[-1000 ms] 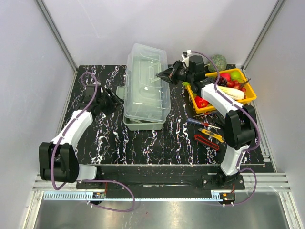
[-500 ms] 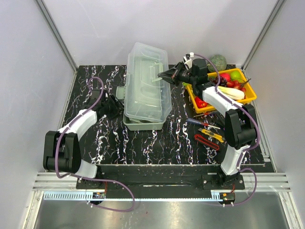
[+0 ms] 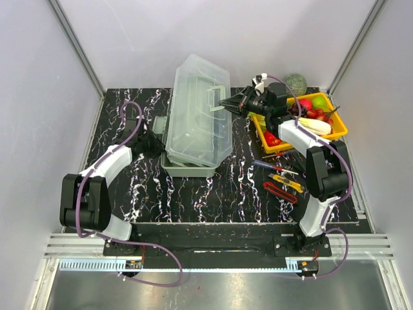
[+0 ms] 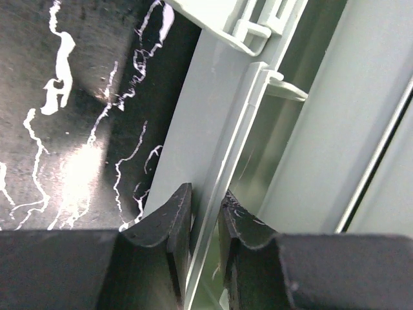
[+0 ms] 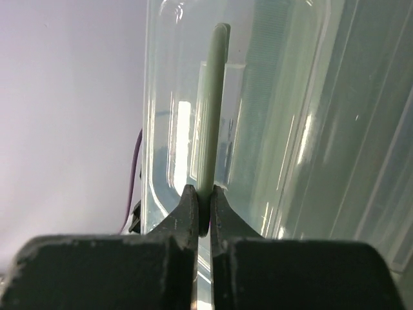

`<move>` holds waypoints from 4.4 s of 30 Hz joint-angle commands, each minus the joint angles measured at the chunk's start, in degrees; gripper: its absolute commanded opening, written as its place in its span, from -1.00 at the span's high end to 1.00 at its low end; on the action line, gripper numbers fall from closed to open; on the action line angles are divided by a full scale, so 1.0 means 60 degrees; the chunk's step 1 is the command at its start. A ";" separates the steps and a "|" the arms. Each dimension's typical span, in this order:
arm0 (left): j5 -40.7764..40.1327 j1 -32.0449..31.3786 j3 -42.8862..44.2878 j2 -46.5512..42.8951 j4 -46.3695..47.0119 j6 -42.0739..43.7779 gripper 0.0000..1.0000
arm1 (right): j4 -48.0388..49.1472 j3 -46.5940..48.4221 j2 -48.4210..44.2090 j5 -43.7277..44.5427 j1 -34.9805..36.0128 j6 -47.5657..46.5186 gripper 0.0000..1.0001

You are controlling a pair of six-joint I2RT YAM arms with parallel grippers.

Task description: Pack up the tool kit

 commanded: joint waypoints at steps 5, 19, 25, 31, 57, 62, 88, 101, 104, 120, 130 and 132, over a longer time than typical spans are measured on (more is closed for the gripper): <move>-0.1090 0.1185 -0.0178 -0.0472 -0.0710 -0.0098 0.66 | 0.3207 -0.0098 -0.0327 -0.1592 -0.0335 0.0766 1.00; -0.0694 0.2576 -0.0471 -0.0575 -0.0636 -0.0040 0.66 | 0.3855 -0.0728 0.0201 -0.1754 -0.0393 0.1354 0.97; -0.0518 0.3104 -0.0530 -0.0604 -0.0651 0.0004 0.66 | 0.3824 -0.1124 0.0113 -0.1724 -0.0540 0.1222 0.95; -0.0240 0.3470 -0.0515 -0.0517 -0.0607 0.0121 0.66 | 0.3737 -0.1358 0.0084 -0.1798 -0.0686 0.1046 0.96; 0.0317 0.3735 -0.0530 -0.0487 -0.0344 0.0282 0.56 | 0.1247 -0.2399 -0.0590 -0.0568 -0.0936 -0.0082 0.50; 0.0390 0.3735 -0.0515 -0.0458 -0.0344 0.0326 0.53 | 0.0472 -0.2268 -0.0926 -0.0231 -0.0950 -0.0622 0.22; 0.1122 0.3735 -0.0428 0.0171 0.0081 0.0253 0.43 | -0.5666 -0.0670 -0.1206 0.1995 -0.0994 -0.4124 -0.16; 0.1518 0.3691 -0.0457 0.0582 0.0316 0.0209 0.42 | -0.6195 -0.0802 -0.0458 0.2683 -0.0980 -0.4579 0.03; 0.1503 0.3676 -0.0457 0.0538 0.0301 0.0166 0.41 | -0.6238 -0.1006 -0.0516 0.3034 -0.0994 -0.4520 0.04; 0.1342 0.3676 -0.0135 0.0377 -0.0109 0.0253 0.35 | -0.8316 -0.2003 -0.2375 0.6606 -0.0994 -0.4652 -0.02; 0.1488 0.3676 0.0846 0.0157 -0.0739 0.0663 0.19 | -1.0281 -0.2690 -0.4572 0.8367 -0.1023 -0.4564 -0.79; 0.1489 0.3691 0.1051 0.0143 -0.0885 0.0780 0.13 | -1.0471 -0.3027 -0.5041 0.8557 -0.1024 -0.4448 -0.99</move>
